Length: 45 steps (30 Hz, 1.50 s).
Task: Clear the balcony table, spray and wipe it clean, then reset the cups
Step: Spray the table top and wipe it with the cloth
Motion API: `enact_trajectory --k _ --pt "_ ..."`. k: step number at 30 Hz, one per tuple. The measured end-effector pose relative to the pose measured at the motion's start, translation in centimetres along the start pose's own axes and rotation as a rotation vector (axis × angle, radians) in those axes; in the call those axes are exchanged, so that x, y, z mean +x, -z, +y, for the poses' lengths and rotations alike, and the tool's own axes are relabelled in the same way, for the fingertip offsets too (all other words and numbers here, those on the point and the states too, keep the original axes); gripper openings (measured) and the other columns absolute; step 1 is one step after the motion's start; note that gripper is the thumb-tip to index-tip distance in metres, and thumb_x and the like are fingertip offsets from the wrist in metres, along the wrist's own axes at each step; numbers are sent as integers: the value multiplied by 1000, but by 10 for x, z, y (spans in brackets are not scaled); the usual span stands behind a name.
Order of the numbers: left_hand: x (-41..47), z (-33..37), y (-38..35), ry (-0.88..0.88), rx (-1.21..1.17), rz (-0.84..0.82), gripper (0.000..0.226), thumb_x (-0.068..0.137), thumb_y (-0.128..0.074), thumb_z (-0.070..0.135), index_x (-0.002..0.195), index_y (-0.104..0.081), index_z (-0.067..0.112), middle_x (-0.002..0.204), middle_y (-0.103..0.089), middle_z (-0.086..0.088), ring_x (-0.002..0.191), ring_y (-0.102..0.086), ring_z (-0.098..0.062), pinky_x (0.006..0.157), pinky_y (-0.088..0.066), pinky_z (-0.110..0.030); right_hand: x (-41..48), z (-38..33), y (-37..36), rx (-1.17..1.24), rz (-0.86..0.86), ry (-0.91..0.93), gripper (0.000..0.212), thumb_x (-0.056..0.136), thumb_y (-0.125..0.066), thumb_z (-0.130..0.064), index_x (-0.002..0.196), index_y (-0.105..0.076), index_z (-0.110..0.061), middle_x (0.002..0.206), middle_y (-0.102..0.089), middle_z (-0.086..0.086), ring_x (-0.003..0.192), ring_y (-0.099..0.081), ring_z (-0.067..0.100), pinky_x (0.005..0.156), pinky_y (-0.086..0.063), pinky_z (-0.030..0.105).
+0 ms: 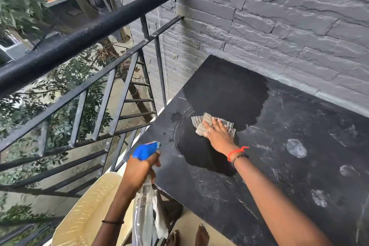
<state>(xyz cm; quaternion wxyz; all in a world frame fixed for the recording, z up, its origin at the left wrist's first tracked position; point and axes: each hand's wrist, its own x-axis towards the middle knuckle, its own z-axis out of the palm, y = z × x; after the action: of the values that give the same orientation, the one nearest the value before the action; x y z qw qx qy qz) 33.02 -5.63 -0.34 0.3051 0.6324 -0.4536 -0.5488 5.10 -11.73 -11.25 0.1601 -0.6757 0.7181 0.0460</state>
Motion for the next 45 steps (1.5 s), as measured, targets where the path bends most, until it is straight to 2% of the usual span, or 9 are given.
enact_trajectory --k 6,12,15,21,28,32,37,40,45 --pt "1 1 8 44 40 14 21 92 -59 13 75 -58 1 55 -58 -3 30 -45 -17 37 -34 -17 6 -82 -26 -73 11 213 60 93 -23 -8 150 -13 -22 158 1 16 144 5 38 117 -6 52" --pt "13 5 15 35 30 24 14 91 -59 12 79 -57 6 69 -63 -12 36 -48 -19 49 -39 -29 -98 -80 -48 -23 92 433 59 96 -27 -19 147 -3 -38 156 2 10 142 8 28 115 1 45" --pt "18 7 17 37 16 25 11 92 -58 12 81 -57 7 70 -63 -10 38 -48 -19 48 -40 -28 -99 -39 -41 -10 107 363 56 90 -22 -32 145 -22 -40 155 -13 7 142 -15 28 112 -18 48" --pt "25 1 29 48 5 78 14 93 -58 15 82 -57 6 69 -64 -9 36 -48 -19 45 -39 -27 -21 -49 -10 17 58 128 52 102 -28 -30 149 -6 -37 159 7 5 146 8 25 114 10 33" --pt "29 2 49 73 -19 140 18 90 -58 12 74 -57 3 69 -62 -12 37 -46 -19 50 -38 -30 -29 -166 -40 -4 33 414 56 98 -39 -24 149 -17 -31 157 -2 17 144 0 38 118 -5 51" --pt "30 8 60 54 -34 168 12 91 -58 10 83 -57 1 70 -63 -14 37 -45 -16 45 -38 -26 -86 -155 -54 -9 77 535 59 88 -14 -27 146 -19 -40 156 -6 13 143 -3 34 118 -2 50" --pt "31 13 66 49 -73 185 15 92 -57 12 82 -56 0 69 -64 -10 34 -45 -17 45 -39 -25 -84 -91 -50 69 92 516 81 89 -59 -22 143 -6 -49 156 -12 6 142 -16 31 117 0 45" --pt "31 11 70 56 -70 195 19 93 -58 16 80 -56 2 69 -66 -7 34 -45 -17 46 -39 -26 -34 -87 -29 72 88 404 67 99 -43 -22 143 1 -47 156 8 3 146 4 29 115 15 32" --pt "34 5 73 87 -67 201 18 90 -60 14 78 -57 2 68 -65 -9 34 -45 -18 47 -39 -27 25 -165 -17 15 38 387 60 101 -30 -14 149 -2 -36 157 12 10 144 12 32 115 9 43"
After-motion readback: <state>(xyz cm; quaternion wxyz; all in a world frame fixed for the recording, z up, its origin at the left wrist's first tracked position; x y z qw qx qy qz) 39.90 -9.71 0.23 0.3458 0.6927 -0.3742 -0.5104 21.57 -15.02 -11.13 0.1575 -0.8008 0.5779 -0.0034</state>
